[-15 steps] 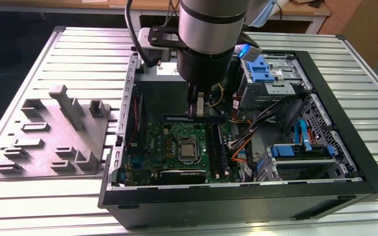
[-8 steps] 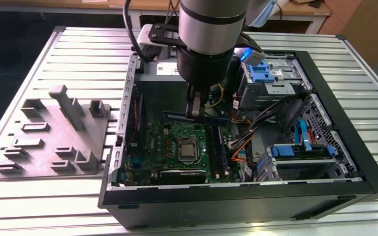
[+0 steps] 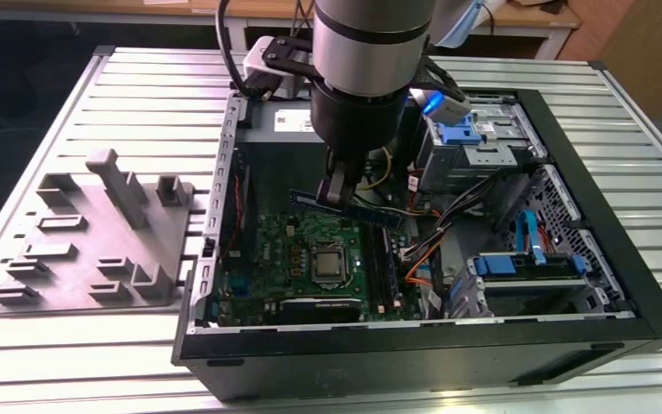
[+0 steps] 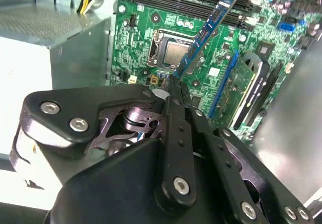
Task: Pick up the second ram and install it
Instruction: 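Insert the second ram into the second slot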
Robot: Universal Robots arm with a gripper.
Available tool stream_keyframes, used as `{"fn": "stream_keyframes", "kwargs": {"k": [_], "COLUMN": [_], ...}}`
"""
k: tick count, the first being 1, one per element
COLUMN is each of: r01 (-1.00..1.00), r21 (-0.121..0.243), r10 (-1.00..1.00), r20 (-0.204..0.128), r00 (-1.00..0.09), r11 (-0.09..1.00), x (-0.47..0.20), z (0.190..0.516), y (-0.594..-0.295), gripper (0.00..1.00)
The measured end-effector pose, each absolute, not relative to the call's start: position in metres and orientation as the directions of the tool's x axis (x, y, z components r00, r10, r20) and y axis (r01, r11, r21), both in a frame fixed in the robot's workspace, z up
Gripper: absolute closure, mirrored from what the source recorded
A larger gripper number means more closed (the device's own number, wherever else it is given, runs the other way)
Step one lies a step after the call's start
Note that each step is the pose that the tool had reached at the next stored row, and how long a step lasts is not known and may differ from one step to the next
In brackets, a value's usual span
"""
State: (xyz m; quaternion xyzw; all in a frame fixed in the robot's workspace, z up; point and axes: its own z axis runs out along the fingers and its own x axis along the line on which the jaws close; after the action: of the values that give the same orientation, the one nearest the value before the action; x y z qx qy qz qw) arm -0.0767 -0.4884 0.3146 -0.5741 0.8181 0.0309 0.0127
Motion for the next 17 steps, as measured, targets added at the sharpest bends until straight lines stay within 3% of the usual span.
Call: {"fn": "stream_keyframes", "kwargs": {"k": [17], "r01": [-0.792], "r21": [0.036], "r10": [-0.790], "r20": [-0.056], "r00": [-0.611], "r11": [0.610], "x": [-0.0767], "z": [0.3135], "y": [-0.4884], "gripper": [0.92]}}
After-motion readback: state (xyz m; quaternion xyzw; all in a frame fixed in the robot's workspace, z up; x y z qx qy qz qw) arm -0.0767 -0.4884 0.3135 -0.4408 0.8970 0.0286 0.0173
